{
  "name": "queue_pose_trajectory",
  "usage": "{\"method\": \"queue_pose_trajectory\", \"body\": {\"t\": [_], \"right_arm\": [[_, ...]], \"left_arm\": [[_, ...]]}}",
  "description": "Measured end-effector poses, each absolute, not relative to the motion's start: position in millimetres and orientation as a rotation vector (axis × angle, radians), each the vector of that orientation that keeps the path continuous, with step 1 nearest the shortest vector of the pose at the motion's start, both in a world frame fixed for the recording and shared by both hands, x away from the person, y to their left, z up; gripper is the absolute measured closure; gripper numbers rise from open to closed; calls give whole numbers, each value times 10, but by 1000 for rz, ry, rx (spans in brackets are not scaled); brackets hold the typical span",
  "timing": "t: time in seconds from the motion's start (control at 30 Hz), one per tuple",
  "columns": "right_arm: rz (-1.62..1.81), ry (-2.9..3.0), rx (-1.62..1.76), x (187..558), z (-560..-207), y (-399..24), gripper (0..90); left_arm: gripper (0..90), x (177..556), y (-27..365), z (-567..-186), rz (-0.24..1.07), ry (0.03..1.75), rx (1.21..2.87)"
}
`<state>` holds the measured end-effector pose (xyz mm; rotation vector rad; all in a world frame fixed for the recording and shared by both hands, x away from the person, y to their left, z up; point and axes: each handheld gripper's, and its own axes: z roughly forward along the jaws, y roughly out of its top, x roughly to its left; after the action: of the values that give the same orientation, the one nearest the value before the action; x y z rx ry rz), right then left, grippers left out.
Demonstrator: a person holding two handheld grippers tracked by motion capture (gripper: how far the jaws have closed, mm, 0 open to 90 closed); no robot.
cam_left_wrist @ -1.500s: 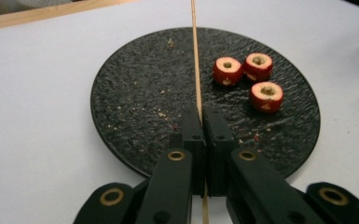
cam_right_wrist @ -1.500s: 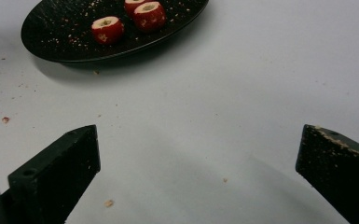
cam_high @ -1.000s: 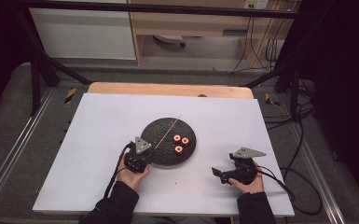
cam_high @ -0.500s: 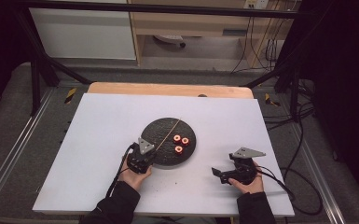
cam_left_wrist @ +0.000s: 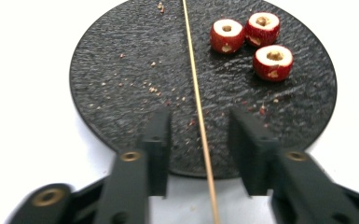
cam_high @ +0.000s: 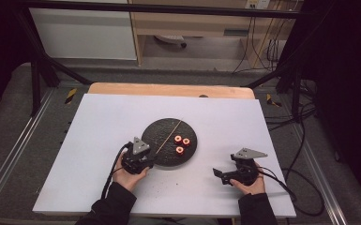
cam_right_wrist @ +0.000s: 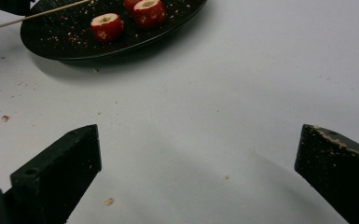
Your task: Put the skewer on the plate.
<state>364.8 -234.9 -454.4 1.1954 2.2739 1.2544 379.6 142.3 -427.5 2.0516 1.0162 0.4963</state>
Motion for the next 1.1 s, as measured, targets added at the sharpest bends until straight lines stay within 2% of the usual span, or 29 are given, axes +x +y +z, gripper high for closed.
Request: {"method": "queue_pose_trajectory", "body": {"t": [0.63, 0.9, 1.1], "right_arm": [[1257, 2276, 1202, 3642, -4538, -2348, 12], [1249, 2285, 1195, 3644, -4545, -2347, 9], [1249, 2299, 1198, 3636, -4546, -2345, 8]], "left_arm": [[138, 3551, 2094, -4225, 467, 927, 2119], [60, 3467, 2368, -4353, 475, 958, 2088], [52, 3429, 2535, -4455, 479, 979, 2048]]}}
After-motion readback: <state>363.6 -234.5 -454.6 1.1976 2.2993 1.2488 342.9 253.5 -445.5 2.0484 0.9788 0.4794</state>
